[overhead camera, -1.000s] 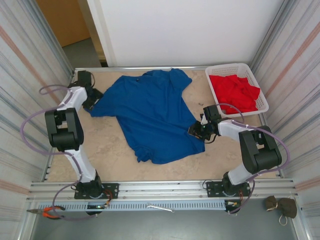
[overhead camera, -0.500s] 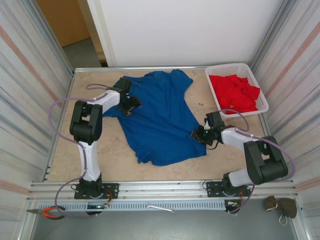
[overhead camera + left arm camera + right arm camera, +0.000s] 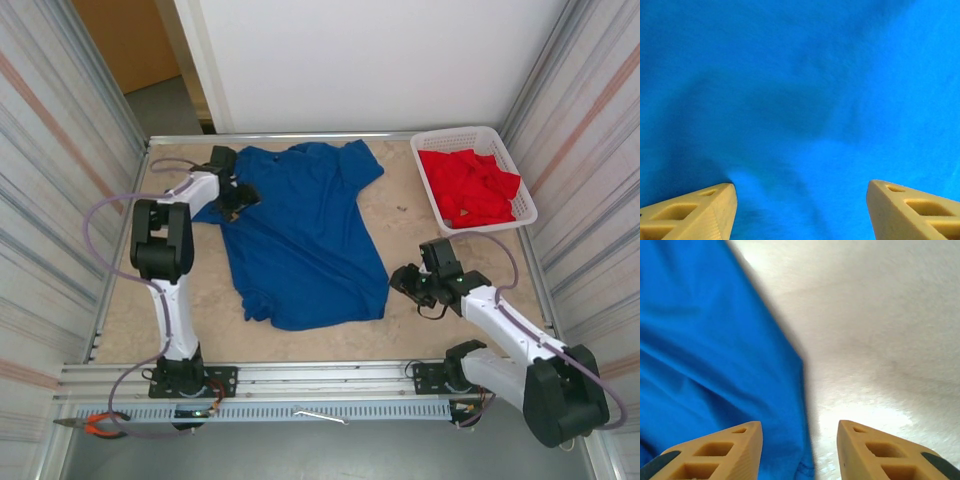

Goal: Fold the inside-out t-shirt

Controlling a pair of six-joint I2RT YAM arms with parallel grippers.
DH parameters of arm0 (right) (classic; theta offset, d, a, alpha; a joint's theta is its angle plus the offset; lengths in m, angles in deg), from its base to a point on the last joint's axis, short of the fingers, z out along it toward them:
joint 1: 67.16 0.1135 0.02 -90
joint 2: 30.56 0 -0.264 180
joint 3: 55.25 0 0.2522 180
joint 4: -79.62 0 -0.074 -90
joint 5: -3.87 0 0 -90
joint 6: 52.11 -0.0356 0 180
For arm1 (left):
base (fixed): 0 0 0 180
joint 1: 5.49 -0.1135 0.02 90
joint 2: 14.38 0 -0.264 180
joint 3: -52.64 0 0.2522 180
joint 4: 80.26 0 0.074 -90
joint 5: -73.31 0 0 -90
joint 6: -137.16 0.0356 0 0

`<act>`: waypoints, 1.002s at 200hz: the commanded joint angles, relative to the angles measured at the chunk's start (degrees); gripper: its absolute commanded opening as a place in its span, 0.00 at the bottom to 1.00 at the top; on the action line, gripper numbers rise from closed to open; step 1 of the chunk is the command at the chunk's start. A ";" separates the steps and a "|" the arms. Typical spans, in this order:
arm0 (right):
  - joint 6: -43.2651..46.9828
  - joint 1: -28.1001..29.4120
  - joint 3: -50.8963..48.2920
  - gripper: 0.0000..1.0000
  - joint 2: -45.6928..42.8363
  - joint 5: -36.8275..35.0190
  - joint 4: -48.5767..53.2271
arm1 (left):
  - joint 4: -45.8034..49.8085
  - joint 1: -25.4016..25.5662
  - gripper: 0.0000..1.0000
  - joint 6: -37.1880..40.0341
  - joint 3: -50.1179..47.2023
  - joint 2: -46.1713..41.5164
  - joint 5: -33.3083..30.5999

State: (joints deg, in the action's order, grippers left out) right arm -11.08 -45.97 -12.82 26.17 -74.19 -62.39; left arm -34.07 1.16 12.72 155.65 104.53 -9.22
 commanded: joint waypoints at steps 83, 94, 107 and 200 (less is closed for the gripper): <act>-5.62 32.72 11.25 0.59 8.02 -12.00 6.58 | 8.18 18.79 0.71 3.02 -26.40 -41.76 -5.86; -7.95 35.85 10.37 0.61 8.91 -13.61 5.51 | 7.46 20.44 0.72 0.04 -31.68 -46.24 -6.56; -10.67 38.34 8.84 0.61 10.20 -15.01 3.75 | 6.52 21.31 0.72 -3.11 -37.12 -51.74 -6.91; -14.47 36.97 5.90 0.53 17.92 -16.02 -5.02 | 7.48 21.56 0.75 -6.26 -45.55 -61.99 -8.12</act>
State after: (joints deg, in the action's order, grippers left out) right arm -23.43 -7.48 -6.48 42.97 -88.61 -65.10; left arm -27.10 22.49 7.61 110.80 42.72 -16.39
